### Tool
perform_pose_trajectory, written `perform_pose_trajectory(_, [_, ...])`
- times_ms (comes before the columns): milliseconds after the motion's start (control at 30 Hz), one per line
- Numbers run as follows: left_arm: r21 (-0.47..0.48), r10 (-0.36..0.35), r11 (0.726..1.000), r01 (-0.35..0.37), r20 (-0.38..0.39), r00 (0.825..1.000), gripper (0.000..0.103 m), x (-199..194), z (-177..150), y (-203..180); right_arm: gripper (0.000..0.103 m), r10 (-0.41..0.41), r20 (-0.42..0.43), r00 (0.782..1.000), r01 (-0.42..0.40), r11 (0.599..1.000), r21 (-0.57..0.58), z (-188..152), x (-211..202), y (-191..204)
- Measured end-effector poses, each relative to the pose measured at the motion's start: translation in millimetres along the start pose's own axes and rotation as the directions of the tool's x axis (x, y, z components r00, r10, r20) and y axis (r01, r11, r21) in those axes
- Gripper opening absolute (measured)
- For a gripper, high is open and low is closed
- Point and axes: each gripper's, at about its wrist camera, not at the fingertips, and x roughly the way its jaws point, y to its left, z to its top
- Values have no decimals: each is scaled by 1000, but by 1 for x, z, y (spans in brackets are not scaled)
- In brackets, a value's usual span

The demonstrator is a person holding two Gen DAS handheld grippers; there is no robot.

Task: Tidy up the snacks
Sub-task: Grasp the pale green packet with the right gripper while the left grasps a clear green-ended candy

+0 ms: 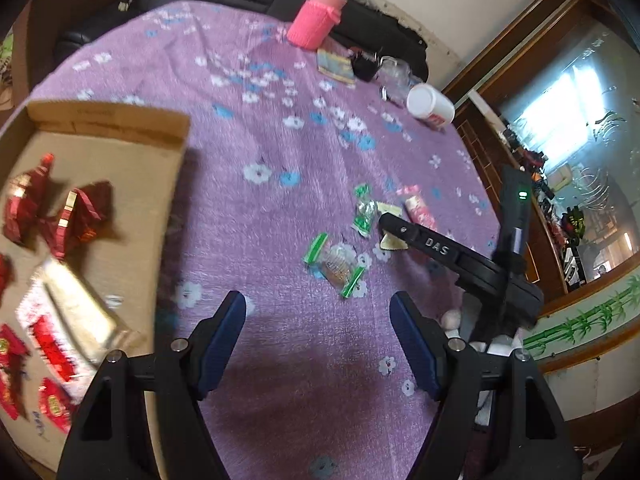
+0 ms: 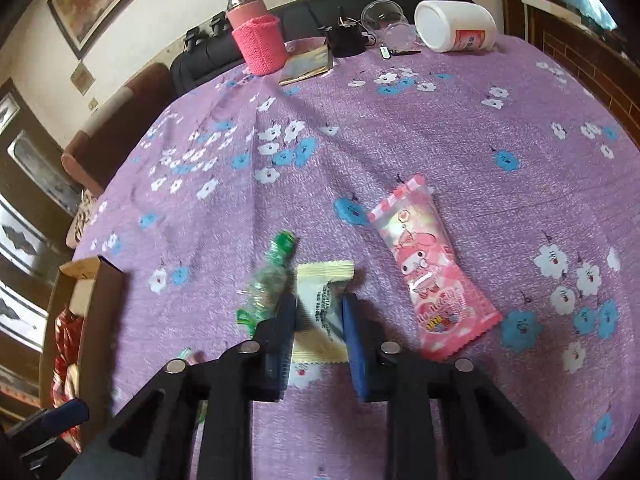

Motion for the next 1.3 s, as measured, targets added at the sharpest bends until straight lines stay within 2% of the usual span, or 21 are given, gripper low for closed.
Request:
perform_pose_trajectory(167, [-3, 14, 1000, -14, -47, 999, 73, 34, 5, -10, 23, 34, 27, 999, -35, 998, 46, -10, -16, -19])
perform_pose_trajectory(267, [13, 52, 999, -51, -53, 997, 73, 54, 9, -19, 23, 70, 41, 997, -73, 995, 72, -17, -26, -30])
perform_pose_trajectory(400, [69, 134, 989, -132, -23, 991, 73, 71, 13, -31, 23, 104, 56, 993, -108, 990, 86, -25, -31, -40])
perform_pose_trajectory(533, [165, 211, 963, -211, 16, 977, 72, 81, 8, -47, 23, 131, 54, 990, -136, 985, 102, -25, -29, -44])
perform_pose_trajectory(567, [192, 234, 953, -234, 27, 972, 70, 83, 5, -51, 23, 134, 56, 989, -140, 985, 102, -25, -29, -44])
perform_pose_trajectory(600, [218, 256, 941, -260, 43, 966, 55, 84, 3, -55, 23, 138, 59, 989, -143, 984, 102, -26, -30, -44])
perform_pose_trajectory(633, [252, 269, 928, -276, 63, 961, 46, 85, -1, -59, 23, 139, 60, 988, -145, 984, 102, -26, -30, -44])
perform_pose_trajectory(667, [262, 258, 927, -267, 67, 964, 45, 85, -2, -61, 23, 140, 62, 988, -146, 984, 101, -26, -31, -45])
perform_pose_trajectory(733, [265, 230, 934, -241, 72, 970, 35, 83, -5, -62, 23, 136, 69, 988, -142, 985, 101, -27, -32, -45])
perform_pose_trajectory(1000, [199, 150, 966, -164, 84, 985, 24, 58, -8, -53, 23, 129, 98, 987, -138, 985, 100, -27, -37, -46])
perform_pose_trajectory(1033, [187, 136, 971, -150, 87, 987, 17, 53, -9, -50, 23, 128, 100, 987, -138, 986, 98, -27, -37, -46])
perform_pose_trajectory(1100, [164, 112, 978, -126, 92, 989, 11, 44, -12, -46, 23, 131, 104, 986, -141, 986, 94, -28, -37, -45])
perform_pose_trajectory(1133, [153, 103, 981, -118, 100, 990, 4, 39, -13, -43, 23, 127, 107, 986, -137, 987, 90, -28, -38, -44])
perform_pose_trajectory(1300, [144, 105, 982, -120, 106, 989, 2, 26, -15, -33, 23, 123, 116, 986, -132, 988, 78, -31, -37, -40])
